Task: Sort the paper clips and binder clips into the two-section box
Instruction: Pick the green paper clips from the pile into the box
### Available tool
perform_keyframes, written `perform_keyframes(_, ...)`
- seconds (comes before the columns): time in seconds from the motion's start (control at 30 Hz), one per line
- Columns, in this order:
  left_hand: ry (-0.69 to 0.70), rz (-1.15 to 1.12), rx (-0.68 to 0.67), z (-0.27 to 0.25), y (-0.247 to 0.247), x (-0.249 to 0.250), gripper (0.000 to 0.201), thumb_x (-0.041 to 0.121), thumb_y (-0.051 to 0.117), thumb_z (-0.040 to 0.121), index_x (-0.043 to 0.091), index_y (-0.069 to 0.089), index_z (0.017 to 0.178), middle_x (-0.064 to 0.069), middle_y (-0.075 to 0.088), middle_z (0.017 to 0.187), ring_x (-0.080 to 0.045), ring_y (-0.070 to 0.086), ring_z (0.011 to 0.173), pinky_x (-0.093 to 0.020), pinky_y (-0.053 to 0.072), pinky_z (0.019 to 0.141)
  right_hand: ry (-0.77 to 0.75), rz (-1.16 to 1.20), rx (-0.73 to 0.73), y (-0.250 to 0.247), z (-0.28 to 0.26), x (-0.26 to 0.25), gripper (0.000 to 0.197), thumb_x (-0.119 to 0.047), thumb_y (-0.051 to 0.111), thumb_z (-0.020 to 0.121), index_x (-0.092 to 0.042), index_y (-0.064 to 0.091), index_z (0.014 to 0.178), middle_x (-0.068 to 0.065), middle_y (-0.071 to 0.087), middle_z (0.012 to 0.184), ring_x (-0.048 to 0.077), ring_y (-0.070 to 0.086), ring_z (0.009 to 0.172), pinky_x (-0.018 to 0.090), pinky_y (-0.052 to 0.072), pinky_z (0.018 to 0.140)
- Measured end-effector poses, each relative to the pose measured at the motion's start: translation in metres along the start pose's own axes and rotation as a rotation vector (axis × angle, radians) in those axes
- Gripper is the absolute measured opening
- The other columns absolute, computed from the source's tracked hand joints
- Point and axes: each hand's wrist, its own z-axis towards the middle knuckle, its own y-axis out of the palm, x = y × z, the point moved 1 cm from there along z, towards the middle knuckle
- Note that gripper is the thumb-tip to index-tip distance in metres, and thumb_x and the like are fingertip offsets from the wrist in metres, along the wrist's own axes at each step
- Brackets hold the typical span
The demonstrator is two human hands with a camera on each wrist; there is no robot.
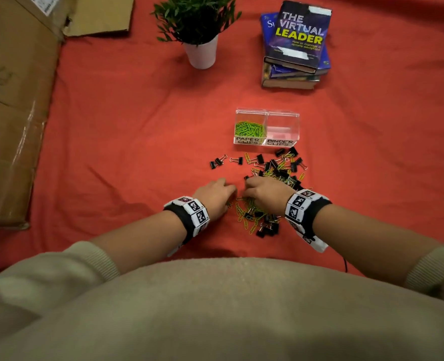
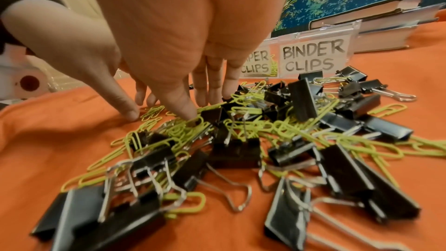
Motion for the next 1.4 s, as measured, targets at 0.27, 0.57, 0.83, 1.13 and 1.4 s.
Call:
perform_keyframes(0.27,0.010,0.015,-0.029,0.004,-0.005,0.004,0.028,0.027,0.064,0.086,0.015,0.054,0.109,-0.011,0.050,0.112,-0.033,0.056,0.105,-0.043,0.049,0.081,0.119,0.030,-0.038,0.006,0.001,0.000,0.024,-0.001,0.049,0.088,-0.004,0.060,0.109,0.009,0.054,0.104,0.025,0.050,0.102,0.035,0.047,0.086)
perform_keyframes(0.57,0.019,-0.006,-0.051,0.012,-0.002,0.000,0.030,0.030,0.065,0.086,0.009,0.055,0.105,-0.013,0.050,0.113,-0.032,0.051,0.109,-0.043,0.046,0.090,0.347,0.401,0.039,-0.011,0.006,0.005,0.011,-0.015,0.054,0.092,-0.009,0.060,0.099,0.004,0.057,0.100,0.017,0.050,0.091,0.026,0.039,0.077)
perform_keyframes(0.83,-0.069,-0.303,-0.018,0.020,-0.011,-0.009,0.010,0.018,0.063,0.086,0.012,0.057,0.092,-0.010,0.066,0.097,-0.030,0.061,0.093,-0.032,0.046,0.077,0.532,0.920,0.195,-0.045,0.004,0.024,0.011,-0.019,0.065,0.087,-0.009,0.065,0.091,-0.002,0.066,0.079,0.012,0.061,0.064,0.025,0.052,0.064)
perform_keyframes(1.13,-0.207,-0.617,0.049,0.022,-0.013,-0.018,0.022,0.013,0.055,0.093,0.012,0.067,0.112,-0.007,0.070,0.101,-0.018,0.065,0.087,-0.022,0.046,0.076,0.586,1.105,0.548,-0.108,0.047,0.063,0.004,-0.015,0.064,0.088,-0.012,0.062,0.089,0.002,0.066,0.083,0.015,0.063,0.068,0.025,0.055,0.067)
perform_keyframes(1.4,-0.241,-0.713,0.154,0.046,-0.045,-0.019,0.020,0.011,0.055,0.093,0.007,0.068,0.108,-0.009,0.067,0.079,-0.012,0.055,0.059,-0.021,0.045,0.057,0.530,0.399,0.292,-0.105,0.079,0.061,0.021,-0.012,0.055,0.092,-0.004,0.064,0.108,0.014,0.065,0.109,0.028,0.062,0.101,0.034,0.049,0.087)
